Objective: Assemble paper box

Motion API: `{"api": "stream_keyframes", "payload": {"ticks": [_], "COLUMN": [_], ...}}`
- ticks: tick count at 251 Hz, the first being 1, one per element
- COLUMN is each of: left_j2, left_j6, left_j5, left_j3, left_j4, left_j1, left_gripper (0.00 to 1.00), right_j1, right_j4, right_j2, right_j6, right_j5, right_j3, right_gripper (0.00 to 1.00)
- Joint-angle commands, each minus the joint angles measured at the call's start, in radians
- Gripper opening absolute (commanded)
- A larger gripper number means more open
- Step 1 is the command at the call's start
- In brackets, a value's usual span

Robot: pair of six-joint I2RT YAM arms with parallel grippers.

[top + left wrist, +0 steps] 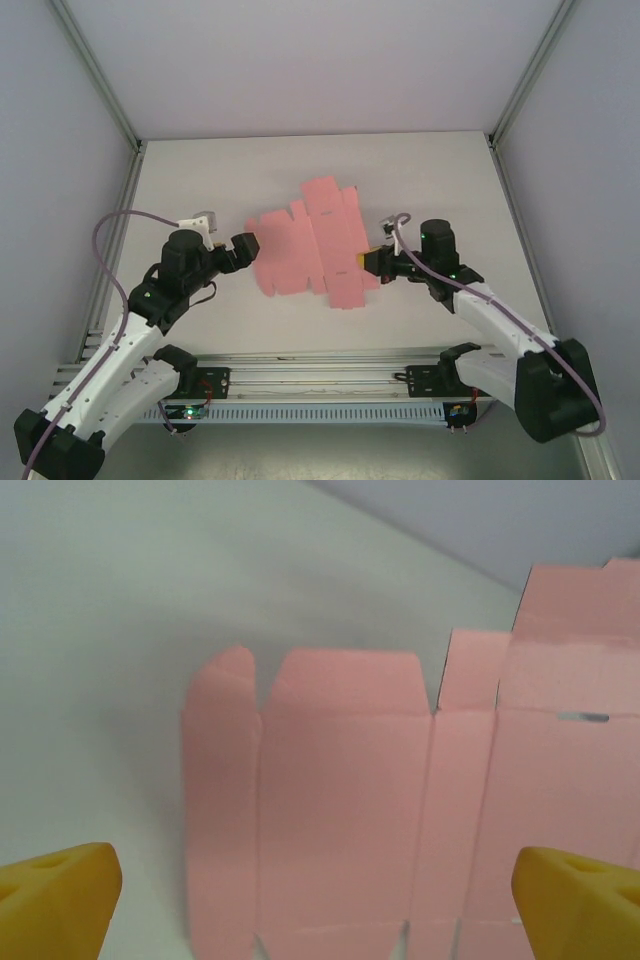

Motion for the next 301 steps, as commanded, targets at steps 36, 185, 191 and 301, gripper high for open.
{"api": "stream_keyframes", "payload": {"ticks": [36,185,191,301], "left_j2": [-0.012,0.062,0.066,0.114], "left_j6": [0.019,0.031,0.031,0.023], "left_j5": [-0.154,-0.098,-0.092,-0.072], "left_j3": [-0.005,0.007,0.007,0.031], "left_j4": [-0.154,-0.118,-0.118,-0.076], "left_j1": [-0.002,-0.002,-0.002,-0.002], "left_gripper": [1.00,1.00,1.00,1.00], "right_j1": [0.092,0.375,0.381,0.443], "right_j4": [-0.168,-0.334,-0.322,-0.085], "right_j2": [0.181,0.439,0.440,0.361], "right_j6": [-0.179,-0.641,-0.649,-0.872], "right_j5": [0.257,1.042,1.064,1.103], "right_j3": [0.159,0.444,0.441,0.307], "right_gripper": [0.00,0.00,0.00,0.00]}}
